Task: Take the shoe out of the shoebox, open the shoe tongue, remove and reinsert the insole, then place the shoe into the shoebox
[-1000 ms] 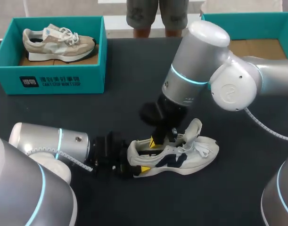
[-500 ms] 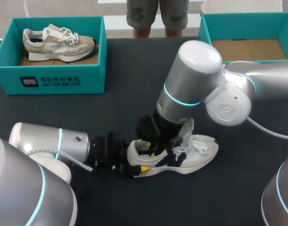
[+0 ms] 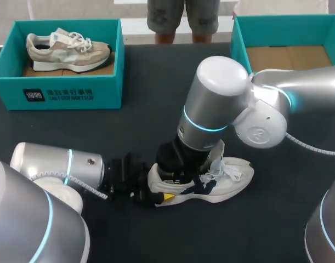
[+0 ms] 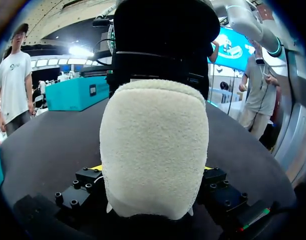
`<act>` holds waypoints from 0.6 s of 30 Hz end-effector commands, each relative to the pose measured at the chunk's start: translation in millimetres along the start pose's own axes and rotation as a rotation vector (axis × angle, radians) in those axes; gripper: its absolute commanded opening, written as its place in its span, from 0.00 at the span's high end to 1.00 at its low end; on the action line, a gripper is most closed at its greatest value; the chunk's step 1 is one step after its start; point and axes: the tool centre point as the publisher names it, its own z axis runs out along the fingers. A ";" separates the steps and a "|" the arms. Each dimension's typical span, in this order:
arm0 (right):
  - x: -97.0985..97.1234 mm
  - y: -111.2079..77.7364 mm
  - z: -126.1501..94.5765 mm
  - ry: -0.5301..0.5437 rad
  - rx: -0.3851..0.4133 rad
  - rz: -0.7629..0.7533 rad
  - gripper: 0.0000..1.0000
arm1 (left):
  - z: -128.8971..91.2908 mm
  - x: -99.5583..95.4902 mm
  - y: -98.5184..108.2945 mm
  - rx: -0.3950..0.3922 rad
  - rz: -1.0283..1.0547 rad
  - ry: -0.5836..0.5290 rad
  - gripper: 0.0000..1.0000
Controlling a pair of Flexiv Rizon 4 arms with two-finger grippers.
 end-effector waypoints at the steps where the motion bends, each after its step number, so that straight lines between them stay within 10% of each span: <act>1: -3.3 2.5 47.0 0.042 0.029 0.006 0.63 | -1.0 3.1 2.6 -0.001 0.001 0.000 1.00; 8: 5.7 -1.2 64.5 0.092 0.047 0.025 1.00 | -1.0 3.1 2.6 -0.001 0.001 0.000 1.00; 18: 6.3 4.2 51.8 0.134 0.024 0.035 1.00 | -1.0 3.1 2.6 -0.001 0.001 0.000 1.00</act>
